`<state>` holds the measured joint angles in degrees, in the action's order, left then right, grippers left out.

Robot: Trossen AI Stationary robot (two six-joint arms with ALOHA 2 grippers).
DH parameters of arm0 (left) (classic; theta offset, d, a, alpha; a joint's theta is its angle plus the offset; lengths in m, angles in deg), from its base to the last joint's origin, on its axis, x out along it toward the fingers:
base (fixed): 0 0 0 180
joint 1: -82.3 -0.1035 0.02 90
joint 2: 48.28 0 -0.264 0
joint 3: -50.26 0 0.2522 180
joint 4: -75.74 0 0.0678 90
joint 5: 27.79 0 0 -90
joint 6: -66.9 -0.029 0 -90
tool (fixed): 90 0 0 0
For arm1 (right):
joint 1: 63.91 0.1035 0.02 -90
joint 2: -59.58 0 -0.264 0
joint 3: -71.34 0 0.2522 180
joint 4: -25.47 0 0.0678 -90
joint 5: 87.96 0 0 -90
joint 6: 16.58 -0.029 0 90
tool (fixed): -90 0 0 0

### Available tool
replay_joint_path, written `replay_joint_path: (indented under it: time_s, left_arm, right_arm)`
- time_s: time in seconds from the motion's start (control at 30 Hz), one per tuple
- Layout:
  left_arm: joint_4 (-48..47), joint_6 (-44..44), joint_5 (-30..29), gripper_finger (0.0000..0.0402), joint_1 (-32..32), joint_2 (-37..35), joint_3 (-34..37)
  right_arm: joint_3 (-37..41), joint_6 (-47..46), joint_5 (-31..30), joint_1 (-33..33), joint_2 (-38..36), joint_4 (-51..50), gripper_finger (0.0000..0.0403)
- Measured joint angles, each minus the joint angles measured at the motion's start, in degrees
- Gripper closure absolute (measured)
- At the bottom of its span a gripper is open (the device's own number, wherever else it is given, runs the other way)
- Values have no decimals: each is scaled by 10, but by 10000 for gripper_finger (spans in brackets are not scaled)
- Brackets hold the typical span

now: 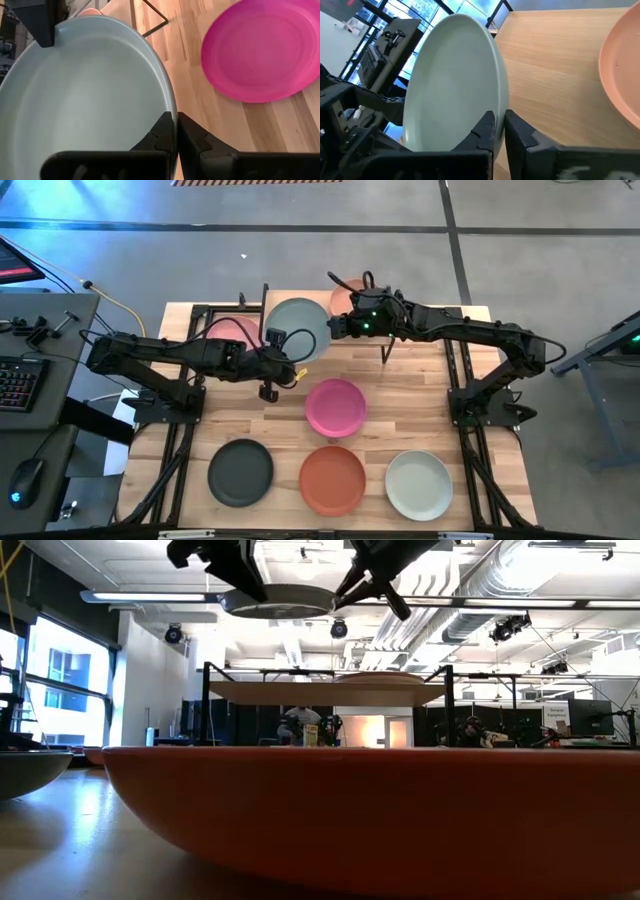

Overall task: Place and stack plates onto a shelf
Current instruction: Stack the gray plate on top of the brown plate on the shelf

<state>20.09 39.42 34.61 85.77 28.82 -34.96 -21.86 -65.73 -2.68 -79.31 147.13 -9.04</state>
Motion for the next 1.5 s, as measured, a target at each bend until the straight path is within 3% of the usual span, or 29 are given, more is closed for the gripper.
replay_joint_path:
  time_s: [0.57, 1.5]
  left_arm:
    - [5, 20, 5, 366, -1, 0, 0]
    - [2, 50, 15, 258, -1, 0, 0]
  right_arm:
    - [0, 23, -13, 1, 0, -4, 403]
    - [0, 42, -49, -5, 0, -17, 402]
